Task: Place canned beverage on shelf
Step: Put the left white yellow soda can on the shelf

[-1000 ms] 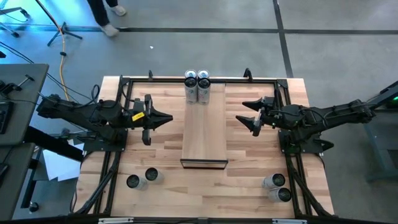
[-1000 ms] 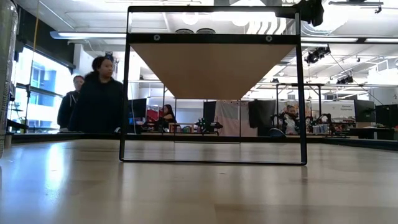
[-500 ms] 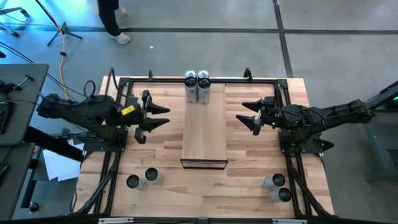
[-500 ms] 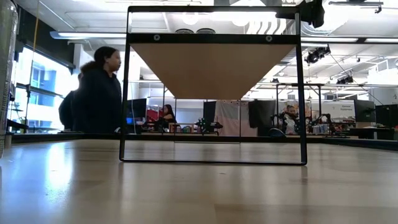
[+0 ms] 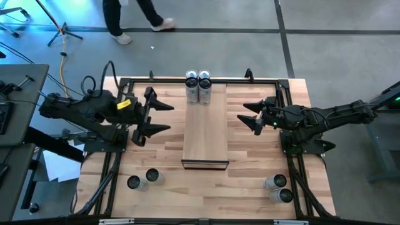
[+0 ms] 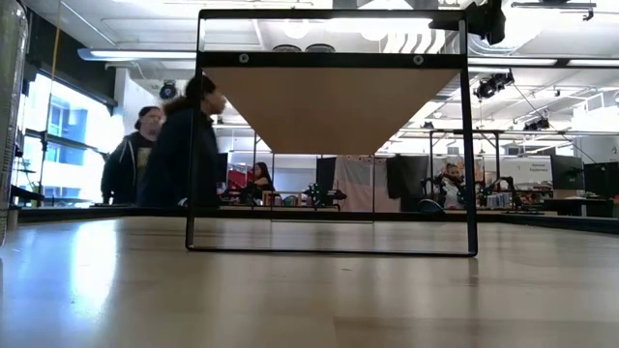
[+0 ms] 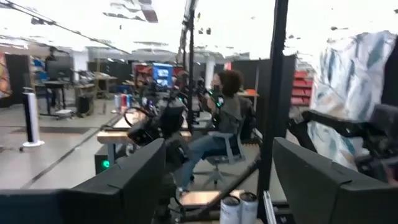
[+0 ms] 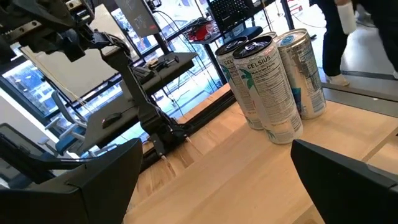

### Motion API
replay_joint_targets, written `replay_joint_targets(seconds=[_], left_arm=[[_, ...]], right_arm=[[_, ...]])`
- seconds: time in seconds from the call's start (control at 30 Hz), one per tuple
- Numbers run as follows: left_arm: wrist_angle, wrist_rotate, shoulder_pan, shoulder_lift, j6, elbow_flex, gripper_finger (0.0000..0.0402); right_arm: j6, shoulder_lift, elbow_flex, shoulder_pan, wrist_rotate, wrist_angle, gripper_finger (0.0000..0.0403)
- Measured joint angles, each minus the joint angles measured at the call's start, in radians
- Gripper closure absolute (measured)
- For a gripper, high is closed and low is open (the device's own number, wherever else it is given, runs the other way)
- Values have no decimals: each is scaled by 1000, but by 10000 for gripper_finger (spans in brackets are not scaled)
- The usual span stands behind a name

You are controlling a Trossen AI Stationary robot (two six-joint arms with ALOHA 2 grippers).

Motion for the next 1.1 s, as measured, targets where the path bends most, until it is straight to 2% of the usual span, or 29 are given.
replay_joint_targets(seconds=[0.27, 0.47, 0.57, 1.1], left_arm=[[-111, 49, -13, 3, -13, 61, 115], [-66, 52, -42, -4, -5, 69, 115], [-41, 51, -47, -4, -57, 69, 115], [-46, 55, -44, 1, -88, 68, 115]], right_arm=[[0, 0, 0, 0, 3, 0, 6], [0, 0, 0, 0, 7, 0, 6], [0, 0, 0, 0, 7, 0, 6], [-3, 0, 0, 0, 7, 0, 6]])
